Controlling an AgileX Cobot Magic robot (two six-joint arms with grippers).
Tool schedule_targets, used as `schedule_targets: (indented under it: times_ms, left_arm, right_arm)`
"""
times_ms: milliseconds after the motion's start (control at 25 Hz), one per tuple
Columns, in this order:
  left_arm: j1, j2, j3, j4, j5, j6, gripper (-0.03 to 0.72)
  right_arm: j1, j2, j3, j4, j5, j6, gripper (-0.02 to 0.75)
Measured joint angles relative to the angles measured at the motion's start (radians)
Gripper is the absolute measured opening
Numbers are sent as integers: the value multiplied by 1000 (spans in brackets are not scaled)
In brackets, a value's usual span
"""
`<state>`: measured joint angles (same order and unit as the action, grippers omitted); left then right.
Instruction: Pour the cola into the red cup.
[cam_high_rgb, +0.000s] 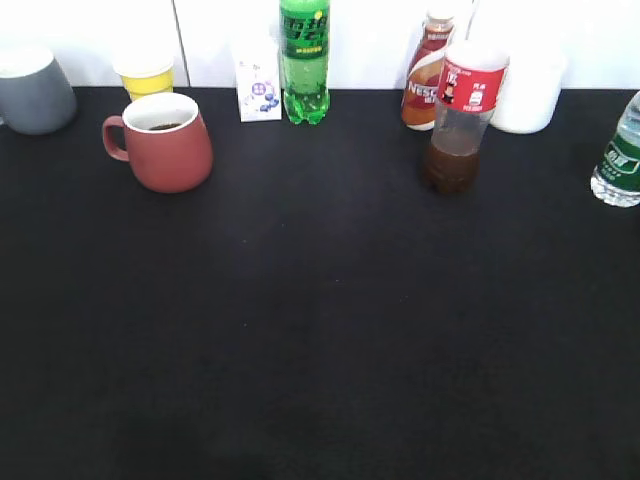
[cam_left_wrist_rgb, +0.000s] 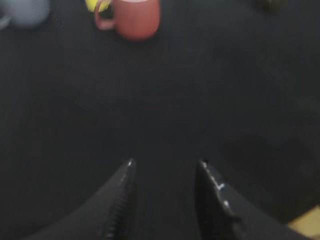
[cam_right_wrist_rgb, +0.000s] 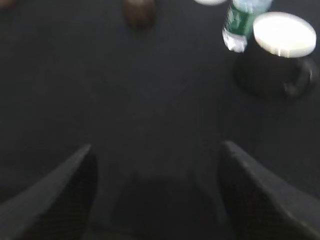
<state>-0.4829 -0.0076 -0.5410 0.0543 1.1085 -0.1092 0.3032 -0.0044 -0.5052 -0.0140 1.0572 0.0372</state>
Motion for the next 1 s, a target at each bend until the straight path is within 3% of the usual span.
schedule_targets:
  times_ms: [360, 600, 720, 800, 1000]
  left_arm:
    - [9, 0, 24, -4, -41, 3, 266]
    - [298, 0, 24, -5, -42, 3, 238]
    - [418, 0, 24, -5, -42, 3, 235]
    - [458, 0, 24, -5, -42, 3, 234]
    - [460, 0, 24, -5, -42, 3, 234]
  right_arm:
    - [-11, -1, 1, -1, -15, 1, 566]
    - [-234, -4, 1, 0, -15, 2, 566]
    - [-260, -5, 1, 0, -15, 2, 566]
    - [-260, -5, 1, 1, -15, 2, 565]
    - [-260, -5, 1, 1, -15, 2, 565]
